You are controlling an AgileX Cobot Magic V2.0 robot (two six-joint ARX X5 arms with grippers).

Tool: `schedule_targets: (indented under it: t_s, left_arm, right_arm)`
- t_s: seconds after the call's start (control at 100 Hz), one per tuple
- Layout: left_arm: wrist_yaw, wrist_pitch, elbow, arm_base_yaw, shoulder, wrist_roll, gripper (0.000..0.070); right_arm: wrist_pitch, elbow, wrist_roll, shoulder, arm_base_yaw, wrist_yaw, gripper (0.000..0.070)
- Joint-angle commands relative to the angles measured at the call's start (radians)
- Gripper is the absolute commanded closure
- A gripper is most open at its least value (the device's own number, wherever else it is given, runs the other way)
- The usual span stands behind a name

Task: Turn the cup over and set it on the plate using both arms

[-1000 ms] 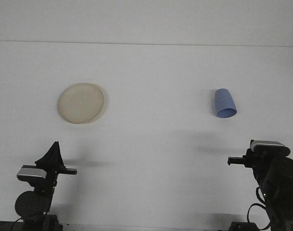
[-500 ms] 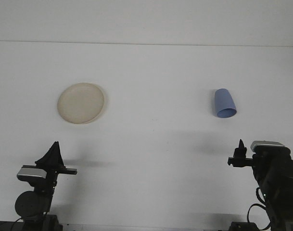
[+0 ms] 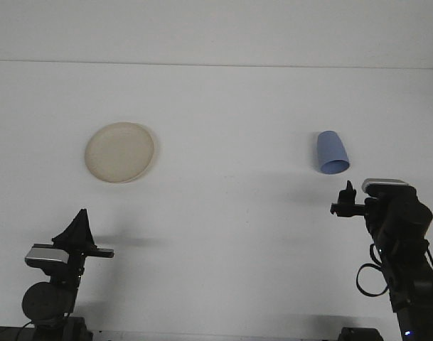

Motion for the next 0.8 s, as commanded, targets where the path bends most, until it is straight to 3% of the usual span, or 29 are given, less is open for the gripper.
schedule_targets:
  t_s: [0.0,0.32,0.57,0.79]
  left_arm:
    - [0.001,0.011,-0.019,-0.002,-0.002,-0.002,0.0688]
    - [0.001,0.011,-0.019,-0.002,-0.002,-0.002,0.0688]
    - [0.001,0.011,-0.019,-0.002,-0.002,-0.002,0.0688]
    - [0.001,0.011,-0.019,-0.002,-0.002,-0.002,0.0688]
  right_arm:
    - [0.084,-0.008,-0.031,0.031,-0.002,-0.001,0.0179]
    - [0.423,-0.176,-0.04,0.187,-0.103,-0.07,0.0179]
    - [0.592,-0.213,-0.027,0.4,-0.201,-0.218,0.0179]
    - [0.758,-0.213,-0.029,0.576,-0.211,-0.222,0.0179]
